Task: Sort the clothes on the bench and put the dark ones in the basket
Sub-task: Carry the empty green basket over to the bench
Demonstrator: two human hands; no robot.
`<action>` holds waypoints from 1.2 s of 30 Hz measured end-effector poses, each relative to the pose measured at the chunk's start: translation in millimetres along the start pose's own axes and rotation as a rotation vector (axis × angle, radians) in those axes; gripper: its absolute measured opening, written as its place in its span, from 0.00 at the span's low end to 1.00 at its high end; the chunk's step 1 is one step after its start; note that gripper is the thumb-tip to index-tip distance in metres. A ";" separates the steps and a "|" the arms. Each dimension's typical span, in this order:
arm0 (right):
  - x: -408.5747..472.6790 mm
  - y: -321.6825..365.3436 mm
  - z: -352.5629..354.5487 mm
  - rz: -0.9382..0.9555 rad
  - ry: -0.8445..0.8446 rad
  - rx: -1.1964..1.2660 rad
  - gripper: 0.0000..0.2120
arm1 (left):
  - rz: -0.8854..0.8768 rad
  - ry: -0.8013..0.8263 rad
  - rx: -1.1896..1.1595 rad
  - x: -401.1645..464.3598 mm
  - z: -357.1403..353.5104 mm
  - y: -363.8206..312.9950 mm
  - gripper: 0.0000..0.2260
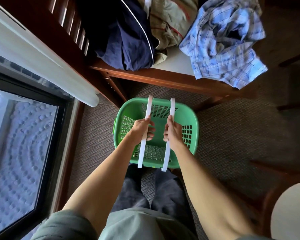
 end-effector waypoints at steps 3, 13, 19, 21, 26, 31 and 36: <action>-14.9 -5.9 6.8 0.052 -0.032 -0.043 0.24 | -0.010 -0.016 -0.004 -17.9 1.6 11.3 0.19; -109.7 0.7 52.8 0.230 0.033 0.021 0.23 | -0.129 0.234 -0.012 -109.7 -22.0 10.6 0.26; -149.9 18.2 75.5 0.198 -0.073 0.140 0.24 | -0.122 0.243 -0.016 -144.9 -49.0 3.5 0.24; -162.7 21.1 87.3 0.189 -0.095 0.200 0.24 | -0.173 0.207 0.038 -154.6 -57.8 0.2 0.23; -190.4 27.0 137.2 0.200 -0.157 0.319 0.24 | -0.214 0.230 0.111 -179.0 -100.7 1.3 0.22; -203.4 27.0 212.3 0.186 -0.184 0.372 0.24 | -0.251 0.255 0.144 -203.8 -172.2 7.9 0.22; -206.1 19.6 301.0 0.218 -0.142 0.439 0.23 | -0.315 0.271 0.199 -221.2 -257.6 30.5 0.21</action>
Point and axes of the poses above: each hand's wrist, its own x-axis towards the middle knuckle, its own z-axis out of the back of the hand, y = z × x, the point moved 5 cm from there along x, towards the middle knuckle, and after that the axes turned 2 degrees about -x, right-handed, at the moved point
